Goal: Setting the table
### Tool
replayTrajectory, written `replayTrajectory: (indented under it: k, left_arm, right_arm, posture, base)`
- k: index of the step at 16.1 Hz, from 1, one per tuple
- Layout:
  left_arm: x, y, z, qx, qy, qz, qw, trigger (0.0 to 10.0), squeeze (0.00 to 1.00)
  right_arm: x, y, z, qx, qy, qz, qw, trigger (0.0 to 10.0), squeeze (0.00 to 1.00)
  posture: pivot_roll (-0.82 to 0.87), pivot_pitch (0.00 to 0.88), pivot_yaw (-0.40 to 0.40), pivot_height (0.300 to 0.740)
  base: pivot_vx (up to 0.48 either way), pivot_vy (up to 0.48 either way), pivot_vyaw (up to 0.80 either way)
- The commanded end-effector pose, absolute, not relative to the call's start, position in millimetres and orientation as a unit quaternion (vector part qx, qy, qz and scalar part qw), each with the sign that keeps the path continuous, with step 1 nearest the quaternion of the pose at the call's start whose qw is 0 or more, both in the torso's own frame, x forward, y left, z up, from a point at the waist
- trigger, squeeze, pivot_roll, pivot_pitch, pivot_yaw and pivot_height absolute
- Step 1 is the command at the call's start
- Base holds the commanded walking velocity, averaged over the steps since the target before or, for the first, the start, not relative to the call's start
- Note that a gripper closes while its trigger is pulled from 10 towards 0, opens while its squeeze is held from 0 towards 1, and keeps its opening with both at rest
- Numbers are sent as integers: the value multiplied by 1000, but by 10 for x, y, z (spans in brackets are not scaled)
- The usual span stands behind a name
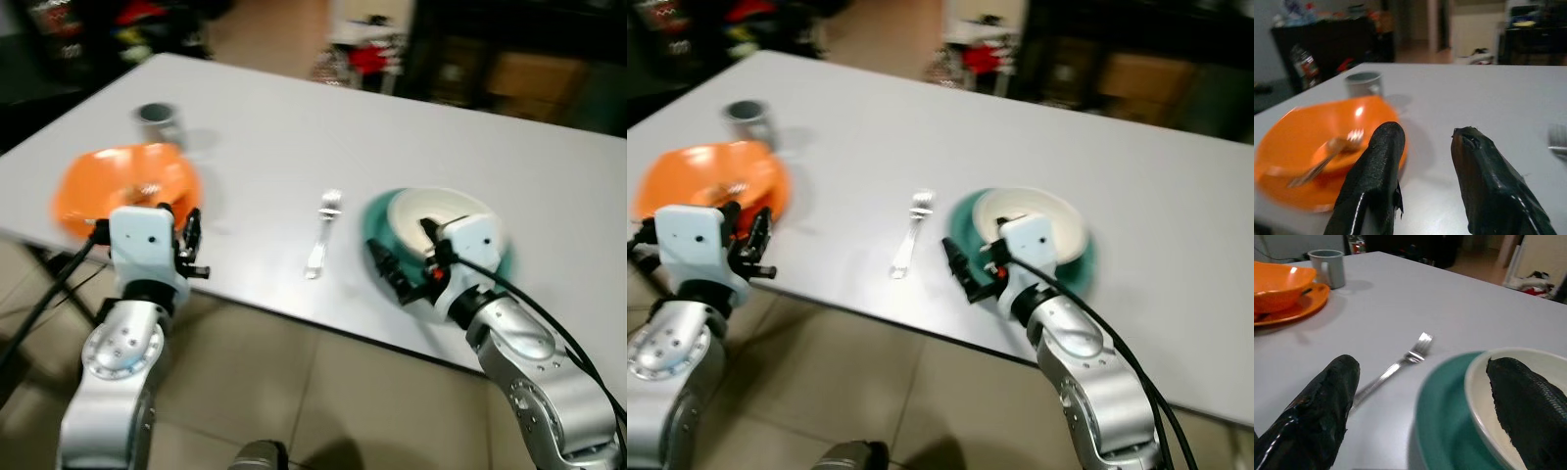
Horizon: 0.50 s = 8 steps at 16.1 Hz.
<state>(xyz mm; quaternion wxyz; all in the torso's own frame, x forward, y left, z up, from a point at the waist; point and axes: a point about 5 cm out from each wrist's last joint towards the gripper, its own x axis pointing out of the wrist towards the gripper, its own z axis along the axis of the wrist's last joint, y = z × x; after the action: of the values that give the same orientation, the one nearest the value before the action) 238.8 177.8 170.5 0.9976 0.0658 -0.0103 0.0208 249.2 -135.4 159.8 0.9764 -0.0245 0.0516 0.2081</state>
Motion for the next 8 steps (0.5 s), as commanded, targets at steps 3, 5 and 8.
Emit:
replayTrajectory:
  k: [3, 5, 8]
  left_arm:
    - [2352, 1730, 1681, 76, 0, 9, 997, 10000, 0]
    - [2370, 1737, 1689, 65, 2, 10, 998, 10000, 0]
    - [2343, 1730, 1657, 66, 7, 3, 998, 10000, 0]
  right_arm:
    - [2514, -1340, 1639, -22, 42, 210, 977, 10000, 0]
    - [2534, -1312, 1673, -20, 35, 216, 976, 10000, 0]
    - [2520, -1307, 1668, -23, 36, 222, 974, 10000, 0]
  posture:
    - [45, 0, -15, 740]
    - [35, 0, -20, 740]
    - [36, 0, -14, 740]
  base:
    - [0, 0, 800]
    - [0, 0, 800]
    - [0, 0, 800]
